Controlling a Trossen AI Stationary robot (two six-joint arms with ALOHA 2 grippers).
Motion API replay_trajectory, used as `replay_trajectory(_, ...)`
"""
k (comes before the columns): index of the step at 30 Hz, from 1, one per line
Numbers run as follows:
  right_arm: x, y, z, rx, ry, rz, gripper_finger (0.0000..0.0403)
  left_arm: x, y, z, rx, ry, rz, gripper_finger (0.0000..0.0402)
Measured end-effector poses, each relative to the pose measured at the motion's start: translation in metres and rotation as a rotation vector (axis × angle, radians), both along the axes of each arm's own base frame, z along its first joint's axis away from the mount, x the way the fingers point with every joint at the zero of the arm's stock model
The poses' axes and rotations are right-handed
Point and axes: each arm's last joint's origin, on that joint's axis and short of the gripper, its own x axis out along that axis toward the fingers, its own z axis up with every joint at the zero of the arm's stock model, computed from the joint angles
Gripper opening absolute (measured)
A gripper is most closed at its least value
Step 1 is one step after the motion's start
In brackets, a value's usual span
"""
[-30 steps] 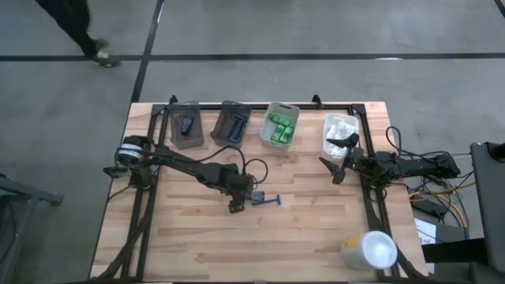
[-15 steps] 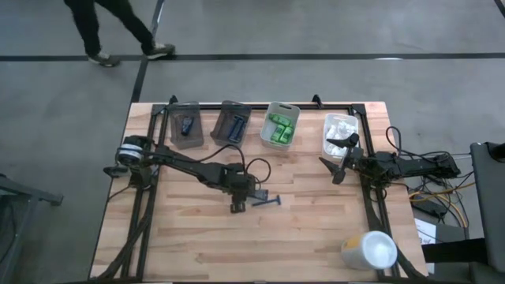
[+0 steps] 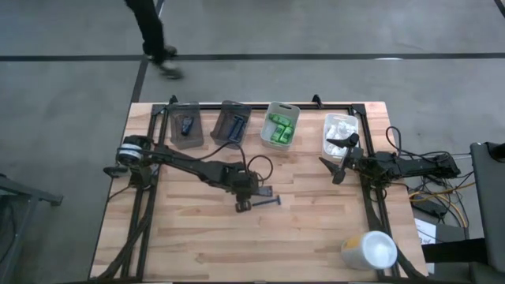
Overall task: Pick & Place Travel size toiletries
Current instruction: Put the blue shave cream into the left black bin
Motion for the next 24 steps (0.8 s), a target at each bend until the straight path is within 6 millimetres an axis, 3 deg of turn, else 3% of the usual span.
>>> replay_trajectory(14, 0.0, 0.0, 0.0, 0.0, 0.0, 0.0, 0.0364, 0.011, 0.029, 0.043, -0.002, -0.002, 0.082, 0.0131)
replay_trajectory(24, 0.0, 0.0, 0.0, -0.002, 0.001, 0.0, 0.0364, -0.012, 0.074, 0.098, 0.078, -0.166, 0.265, 0.0131)
